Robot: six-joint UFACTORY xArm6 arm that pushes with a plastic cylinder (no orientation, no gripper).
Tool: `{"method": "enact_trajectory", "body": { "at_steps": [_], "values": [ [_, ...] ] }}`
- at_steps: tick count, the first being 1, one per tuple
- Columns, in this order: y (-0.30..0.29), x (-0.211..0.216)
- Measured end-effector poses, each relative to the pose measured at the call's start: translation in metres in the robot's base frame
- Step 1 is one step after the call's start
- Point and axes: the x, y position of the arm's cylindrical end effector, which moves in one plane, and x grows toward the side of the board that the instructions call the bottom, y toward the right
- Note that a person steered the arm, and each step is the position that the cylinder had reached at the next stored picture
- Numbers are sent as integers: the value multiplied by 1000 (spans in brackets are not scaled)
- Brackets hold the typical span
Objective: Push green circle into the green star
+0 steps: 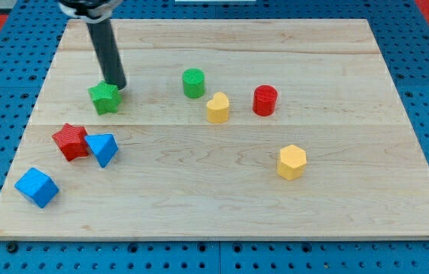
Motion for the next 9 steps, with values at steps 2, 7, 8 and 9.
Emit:
{"method": "enact_trajectory", "body": {
  "at_steps": [2, 7, 8, 9],
  "values": [
    [-5, 62],
    [129, -22],
    [77, -17],
    [69, 13]
  ]
}}
